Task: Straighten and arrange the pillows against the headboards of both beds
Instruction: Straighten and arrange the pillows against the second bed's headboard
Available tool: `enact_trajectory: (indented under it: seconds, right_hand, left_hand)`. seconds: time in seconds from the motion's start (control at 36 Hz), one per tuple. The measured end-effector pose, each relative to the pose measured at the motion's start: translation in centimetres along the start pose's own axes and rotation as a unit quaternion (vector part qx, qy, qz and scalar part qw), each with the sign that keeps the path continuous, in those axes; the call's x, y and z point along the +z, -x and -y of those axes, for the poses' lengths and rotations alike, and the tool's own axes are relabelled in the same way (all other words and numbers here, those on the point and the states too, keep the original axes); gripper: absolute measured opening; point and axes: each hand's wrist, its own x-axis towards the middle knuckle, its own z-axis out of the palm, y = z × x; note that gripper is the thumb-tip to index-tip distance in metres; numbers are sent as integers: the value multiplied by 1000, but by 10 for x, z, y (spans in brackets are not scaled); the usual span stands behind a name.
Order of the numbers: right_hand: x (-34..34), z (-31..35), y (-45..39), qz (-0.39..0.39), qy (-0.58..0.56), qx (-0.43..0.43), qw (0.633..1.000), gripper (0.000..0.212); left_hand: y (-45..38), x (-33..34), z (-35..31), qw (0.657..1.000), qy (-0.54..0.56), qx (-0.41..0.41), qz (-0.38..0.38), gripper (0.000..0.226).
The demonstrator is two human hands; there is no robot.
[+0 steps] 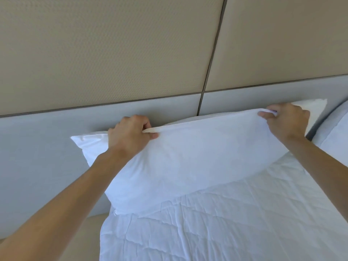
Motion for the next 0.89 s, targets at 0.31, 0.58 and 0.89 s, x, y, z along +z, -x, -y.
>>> enact_trajectory:
  seconds: [0.31, 0.58, 0.89]
  right_hand:
    - [16, -24, 17, 41, 46, -79, 995, 15]
    - [-18, -42, 18, -16, 92, -105, 990, 13]
    - [-19, -52, -1, 37, 68, -85, 993, 40]
  left_hand:
    - [14, -9, 55, 990, -127, 60, 11, 43]
    - [22, -43, 66, 990, -137, 3, -27, 16]
    - [20, -36, 63, 984, -151, 57, -69, 27]
